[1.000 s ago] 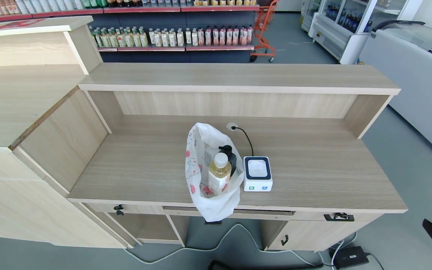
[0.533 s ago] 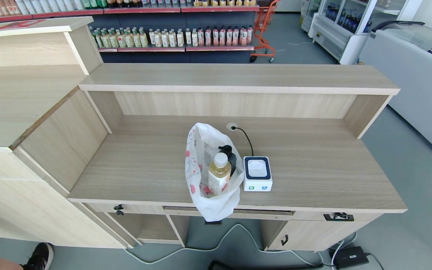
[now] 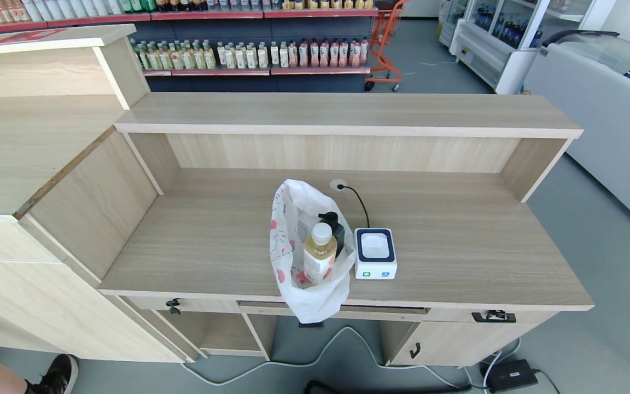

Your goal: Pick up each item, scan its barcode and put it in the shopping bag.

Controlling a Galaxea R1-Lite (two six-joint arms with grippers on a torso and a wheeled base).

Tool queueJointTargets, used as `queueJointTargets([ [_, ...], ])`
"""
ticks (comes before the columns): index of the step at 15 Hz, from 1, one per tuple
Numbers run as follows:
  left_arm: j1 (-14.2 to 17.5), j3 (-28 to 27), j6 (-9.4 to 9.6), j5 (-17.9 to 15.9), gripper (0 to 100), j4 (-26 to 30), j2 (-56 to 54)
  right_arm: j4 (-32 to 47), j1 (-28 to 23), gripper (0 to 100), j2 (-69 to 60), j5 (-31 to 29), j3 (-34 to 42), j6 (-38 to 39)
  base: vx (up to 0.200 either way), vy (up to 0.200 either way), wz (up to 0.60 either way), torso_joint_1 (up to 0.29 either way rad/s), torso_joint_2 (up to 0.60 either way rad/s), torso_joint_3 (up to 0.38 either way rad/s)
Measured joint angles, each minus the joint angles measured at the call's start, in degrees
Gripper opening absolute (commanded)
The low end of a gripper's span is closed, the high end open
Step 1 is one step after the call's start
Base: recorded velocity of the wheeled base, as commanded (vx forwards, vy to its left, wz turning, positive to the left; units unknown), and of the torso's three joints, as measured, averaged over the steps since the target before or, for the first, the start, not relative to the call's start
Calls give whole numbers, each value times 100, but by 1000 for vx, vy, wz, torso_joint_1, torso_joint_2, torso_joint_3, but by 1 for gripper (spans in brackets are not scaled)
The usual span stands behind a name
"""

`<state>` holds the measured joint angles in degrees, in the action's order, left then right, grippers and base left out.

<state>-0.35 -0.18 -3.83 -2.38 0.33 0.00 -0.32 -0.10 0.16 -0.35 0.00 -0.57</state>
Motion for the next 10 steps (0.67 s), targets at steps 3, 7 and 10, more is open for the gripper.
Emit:
queueJointTargets([
  [3,0,0,-2,2,100,0,0,2,0,100,-32,0,0,6,0,0,0,0,0,0],
  [7,0,0,-2,2,100,2,0,7,0,100,-37,0,0,2,0,0,0,0,0,0],
  [10,0,0,0,2,100,2,0,7,0,100,-37,4,0,-11,0,0,0,0,0,0],
])
